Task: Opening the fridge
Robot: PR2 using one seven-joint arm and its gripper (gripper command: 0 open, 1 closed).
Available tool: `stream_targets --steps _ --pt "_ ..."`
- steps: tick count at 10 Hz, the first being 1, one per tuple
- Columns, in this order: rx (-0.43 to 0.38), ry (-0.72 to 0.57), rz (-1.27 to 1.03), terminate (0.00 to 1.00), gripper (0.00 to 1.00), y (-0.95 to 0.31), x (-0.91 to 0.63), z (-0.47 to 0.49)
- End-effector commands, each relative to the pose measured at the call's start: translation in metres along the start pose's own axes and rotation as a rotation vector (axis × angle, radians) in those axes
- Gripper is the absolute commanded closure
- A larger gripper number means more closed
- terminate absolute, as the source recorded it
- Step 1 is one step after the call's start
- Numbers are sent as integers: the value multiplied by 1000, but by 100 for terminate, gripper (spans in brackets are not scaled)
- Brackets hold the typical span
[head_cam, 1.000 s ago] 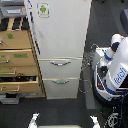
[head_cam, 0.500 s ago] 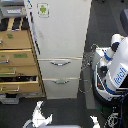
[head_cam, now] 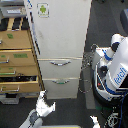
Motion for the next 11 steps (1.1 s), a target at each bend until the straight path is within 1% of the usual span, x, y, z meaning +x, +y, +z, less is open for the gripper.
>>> stream_targets --steps 1,2,5,8,11 --pt "141 1 213 0 0 112 92 39" --pt "175 29 259 0 0 128 99 39" --pt "199 43 301 0 0 158 109 50" --pt "218 35 417 0 0 219 119 76" --pt "284 55 464 0 0 256 136 81"
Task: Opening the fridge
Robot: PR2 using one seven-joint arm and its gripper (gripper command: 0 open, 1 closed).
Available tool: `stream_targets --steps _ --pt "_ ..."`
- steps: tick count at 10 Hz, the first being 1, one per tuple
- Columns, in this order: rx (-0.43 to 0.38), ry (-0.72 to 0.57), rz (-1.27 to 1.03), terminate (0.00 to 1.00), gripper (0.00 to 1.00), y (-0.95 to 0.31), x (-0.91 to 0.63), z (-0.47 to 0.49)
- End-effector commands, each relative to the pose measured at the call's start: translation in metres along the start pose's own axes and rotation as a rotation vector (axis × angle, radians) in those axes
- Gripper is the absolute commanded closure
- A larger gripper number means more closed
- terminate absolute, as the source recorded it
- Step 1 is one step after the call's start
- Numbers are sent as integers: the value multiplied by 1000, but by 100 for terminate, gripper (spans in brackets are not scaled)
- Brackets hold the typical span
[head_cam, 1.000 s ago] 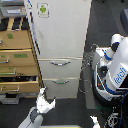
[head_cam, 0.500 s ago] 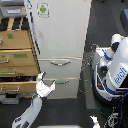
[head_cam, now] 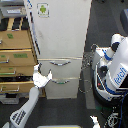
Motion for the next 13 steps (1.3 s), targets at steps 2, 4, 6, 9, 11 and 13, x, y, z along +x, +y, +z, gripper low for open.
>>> stream_targets --steps 2,4,6,9,11,13 --pt "103 21 188 0 0 111 70 24" --pt "115 16 215 0 0 136 86 30" --pt "123 13 226 0 0 142 101 30" --pt "118 8 236 0 0 145 128 25" --pt "75 10 230 0 0 141 141 26" --pt "-28 103 278 0 0 155 149 18"
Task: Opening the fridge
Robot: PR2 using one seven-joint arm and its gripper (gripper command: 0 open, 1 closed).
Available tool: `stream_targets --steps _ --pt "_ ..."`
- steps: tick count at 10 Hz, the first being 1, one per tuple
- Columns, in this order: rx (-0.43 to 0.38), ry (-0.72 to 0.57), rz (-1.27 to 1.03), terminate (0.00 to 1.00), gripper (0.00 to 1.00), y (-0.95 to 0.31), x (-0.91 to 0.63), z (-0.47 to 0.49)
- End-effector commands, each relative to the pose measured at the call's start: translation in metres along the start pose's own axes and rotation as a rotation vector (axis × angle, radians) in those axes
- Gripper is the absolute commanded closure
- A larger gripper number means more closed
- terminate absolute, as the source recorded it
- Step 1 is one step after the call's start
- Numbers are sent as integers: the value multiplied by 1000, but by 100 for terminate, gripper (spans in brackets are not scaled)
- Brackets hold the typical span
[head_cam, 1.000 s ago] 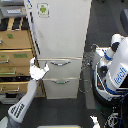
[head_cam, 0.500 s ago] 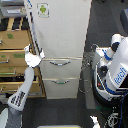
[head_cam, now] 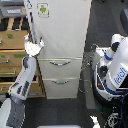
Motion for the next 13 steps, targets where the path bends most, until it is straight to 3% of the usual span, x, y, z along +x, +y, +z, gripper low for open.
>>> stream_targets --steps 1,9,10,13 --pt "-164 150 50 0 0 4 26 -57" --pt "-152 151 17 0 0 17 28 -77" --pt "-195 156 20 0 100 16 27 -77" --pt "-195 154 0 0 100 13 21 -81"
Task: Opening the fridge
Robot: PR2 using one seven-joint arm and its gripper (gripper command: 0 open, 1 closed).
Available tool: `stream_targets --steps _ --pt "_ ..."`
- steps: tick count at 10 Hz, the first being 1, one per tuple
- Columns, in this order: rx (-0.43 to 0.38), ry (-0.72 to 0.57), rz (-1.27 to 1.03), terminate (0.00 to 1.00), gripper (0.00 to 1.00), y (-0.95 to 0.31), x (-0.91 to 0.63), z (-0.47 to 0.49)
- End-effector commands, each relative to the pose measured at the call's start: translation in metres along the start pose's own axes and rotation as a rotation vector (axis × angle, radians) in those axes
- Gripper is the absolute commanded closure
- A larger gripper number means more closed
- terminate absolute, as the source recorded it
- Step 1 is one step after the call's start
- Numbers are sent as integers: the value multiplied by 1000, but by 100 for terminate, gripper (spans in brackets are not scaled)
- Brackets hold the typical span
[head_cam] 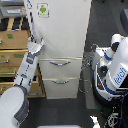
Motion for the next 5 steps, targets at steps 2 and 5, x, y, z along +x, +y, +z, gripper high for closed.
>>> stream_targets --steps 2,5 --pt "-36 12 -27 0 100 4 -7 -23" --pt "-40 13 -23 0 100 4 -6 -27"
